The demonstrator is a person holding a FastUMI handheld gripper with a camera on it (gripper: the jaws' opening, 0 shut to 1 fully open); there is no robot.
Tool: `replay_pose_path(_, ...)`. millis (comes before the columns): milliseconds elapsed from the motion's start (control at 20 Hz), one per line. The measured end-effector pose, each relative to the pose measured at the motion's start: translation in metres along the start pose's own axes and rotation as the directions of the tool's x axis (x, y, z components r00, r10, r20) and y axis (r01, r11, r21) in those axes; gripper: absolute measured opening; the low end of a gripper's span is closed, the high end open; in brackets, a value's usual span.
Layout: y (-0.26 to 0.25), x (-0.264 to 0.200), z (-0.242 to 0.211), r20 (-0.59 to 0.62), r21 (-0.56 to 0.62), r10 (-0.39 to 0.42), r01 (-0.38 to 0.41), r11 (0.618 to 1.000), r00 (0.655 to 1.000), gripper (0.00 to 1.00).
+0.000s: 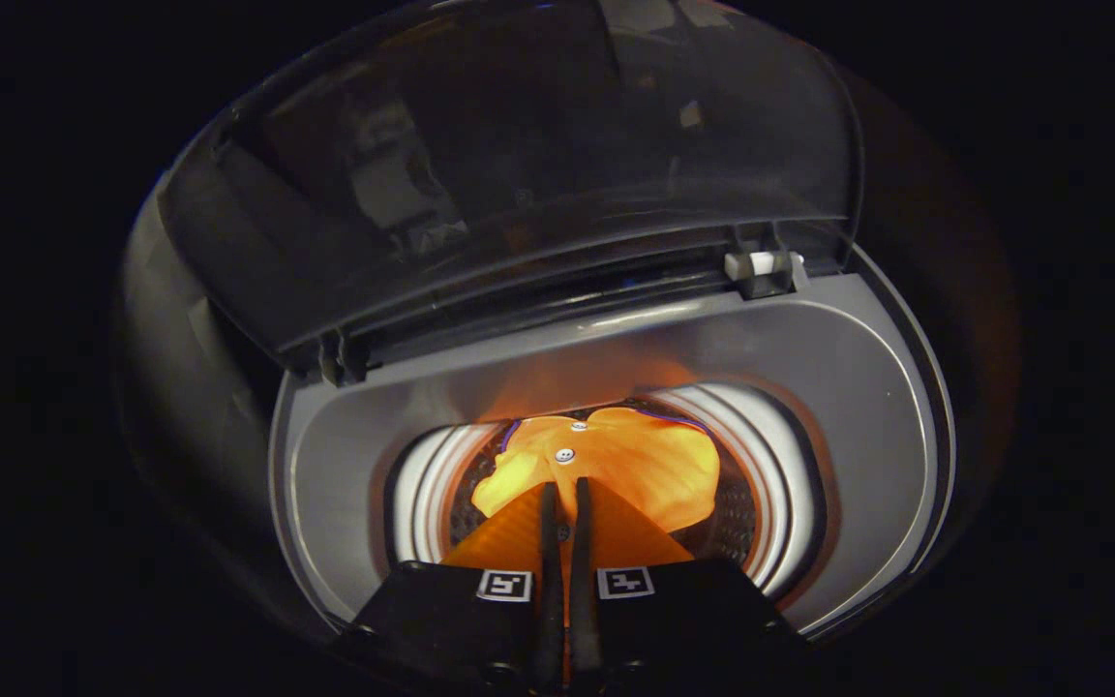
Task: Put the clothes into the washing machine and then close the washing machine lid.
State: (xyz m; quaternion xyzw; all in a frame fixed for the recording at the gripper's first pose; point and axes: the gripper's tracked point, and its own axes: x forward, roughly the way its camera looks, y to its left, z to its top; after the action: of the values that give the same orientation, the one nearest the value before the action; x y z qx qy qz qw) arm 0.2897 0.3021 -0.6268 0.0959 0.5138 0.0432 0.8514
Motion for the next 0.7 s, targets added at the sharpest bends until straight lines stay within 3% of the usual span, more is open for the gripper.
replay_pose_path(200,-0.002,0.003,-0.005,-0.024,-0.016,-0.013,0.013,1.0,1.0,0.14)
replay_pose_path(350,0.003,0.003,-0.004,-0.028,0.0,0.009,-0.009,1.0,1.0,0.26)
replay_pose_path(400,0.001,0.005,-0.003,-0.024,-0.007,0.005,-0.005,1.0,1.0,0.33)
replay_pose_path(600,-0.005,-0.002,-0.01,-0.043,-0.057,0.002,-0.004,0.998,0.999,0.99)
replay_pose_path(700,-0.006,-0.009,-0.008,-0.02,-0.075,-0.001,0.0,0.997,1.0,0.99)
